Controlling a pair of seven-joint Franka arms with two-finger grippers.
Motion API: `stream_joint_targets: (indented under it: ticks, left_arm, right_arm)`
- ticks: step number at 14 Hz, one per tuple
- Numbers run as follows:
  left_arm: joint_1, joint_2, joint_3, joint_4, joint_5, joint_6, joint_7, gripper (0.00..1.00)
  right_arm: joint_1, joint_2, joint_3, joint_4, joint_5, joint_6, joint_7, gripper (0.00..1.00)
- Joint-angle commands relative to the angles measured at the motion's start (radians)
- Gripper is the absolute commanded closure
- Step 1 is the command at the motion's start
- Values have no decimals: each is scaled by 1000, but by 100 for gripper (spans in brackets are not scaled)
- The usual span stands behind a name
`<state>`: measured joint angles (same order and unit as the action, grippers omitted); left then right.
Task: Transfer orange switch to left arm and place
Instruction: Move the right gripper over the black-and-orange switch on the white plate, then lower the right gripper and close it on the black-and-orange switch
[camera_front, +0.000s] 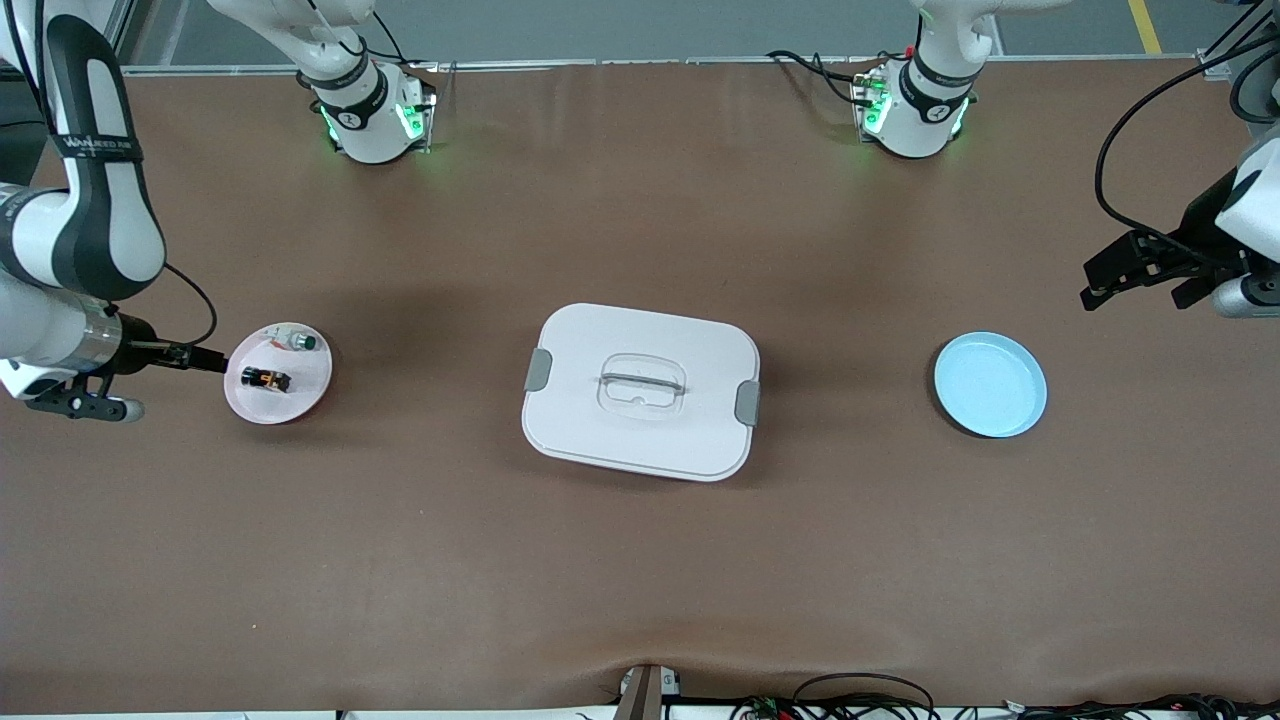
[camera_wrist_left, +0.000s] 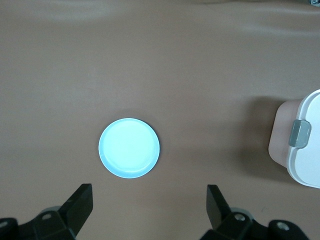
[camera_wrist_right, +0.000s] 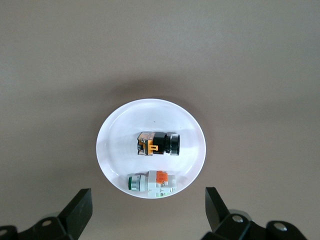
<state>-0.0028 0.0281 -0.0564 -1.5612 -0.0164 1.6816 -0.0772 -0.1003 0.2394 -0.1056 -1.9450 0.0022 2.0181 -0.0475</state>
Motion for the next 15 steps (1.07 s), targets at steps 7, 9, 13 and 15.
stream_joint_targets:
  ticks: [7,9,13,15]
  left_arm:
    - [0,10,3,21,10,-19,8,0]
    - [1,10,3,21,10,-20,8,0]
    - [1,10,1,21,10,-19,8,0]
    - [0,10,1,21,10,-19,8,0]
  right_arm:
    - [-9,-35,4,-180,-48,225,29,0]
    - [-10,-29,3,-180,-48,235,31,0]
    - [-30,4,3,-183,-57,287,31,0]
    - [-33,29,3,-186,-57,307,31,0]
